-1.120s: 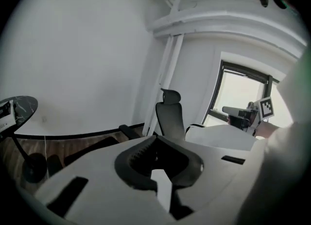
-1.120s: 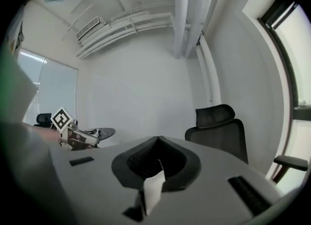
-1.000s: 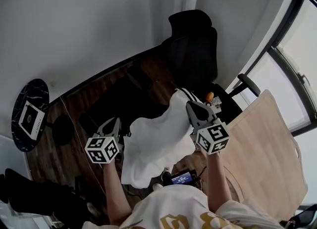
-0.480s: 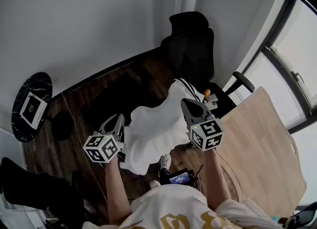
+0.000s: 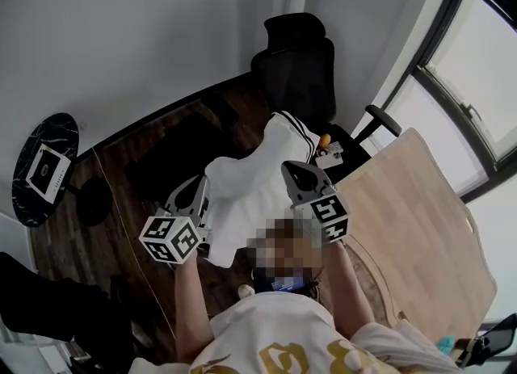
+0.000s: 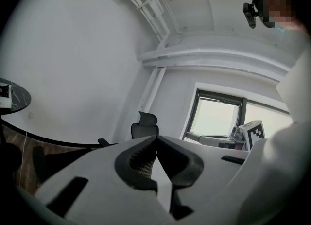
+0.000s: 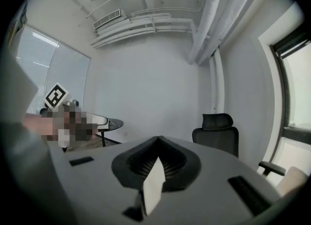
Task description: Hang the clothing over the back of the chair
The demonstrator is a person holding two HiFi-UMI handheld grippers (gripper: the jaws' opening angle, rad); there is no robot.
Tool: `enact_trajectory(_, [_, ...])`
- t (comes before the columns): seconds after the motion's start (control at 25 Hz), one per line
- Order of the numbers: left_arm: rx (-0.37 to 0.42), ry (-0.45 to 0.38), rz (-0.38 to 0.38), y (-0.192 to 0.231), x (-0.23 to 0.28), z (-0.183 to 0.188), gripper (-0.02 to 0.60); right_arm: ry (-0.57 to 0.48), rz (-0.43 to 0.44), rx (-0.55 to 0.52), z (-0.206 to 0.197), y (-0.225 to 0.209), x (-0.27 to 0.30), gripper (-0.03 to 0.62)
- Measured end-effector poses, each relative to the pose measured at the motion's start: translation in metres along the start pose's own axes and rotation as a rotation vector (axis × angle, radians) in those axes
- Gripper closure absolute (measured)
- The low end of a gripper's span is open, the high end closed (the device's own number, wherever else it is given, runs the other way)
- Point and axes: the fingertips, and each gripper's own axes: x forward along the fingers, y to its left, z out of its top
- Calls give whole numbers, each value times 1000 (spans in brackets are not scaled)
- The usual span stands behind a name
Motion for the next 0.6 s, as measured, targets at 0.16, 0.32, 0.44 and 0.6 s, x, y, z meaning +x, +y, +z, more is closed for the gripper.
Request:
enact_trajectory(0.16, [68, -11, 31, -8, -16, 0, 561, -17, 8, 20, -2, 25, -9, 582])
enact_trajectory(0.32, [167, 4, 55, -22, -21, -5, 561, -10, 30, 27, -9, 43, -17, 582])
enact_trajectory(0.44, [170, -3, 32, -29, -28, -7, 561, -10, 22, 50, -13, 51, -26, 582])
enact_trajectory(0.6, [110, -28, -9, -38, -30, -14, 561, -12, -19, 52, -16, 54, -45, 582])
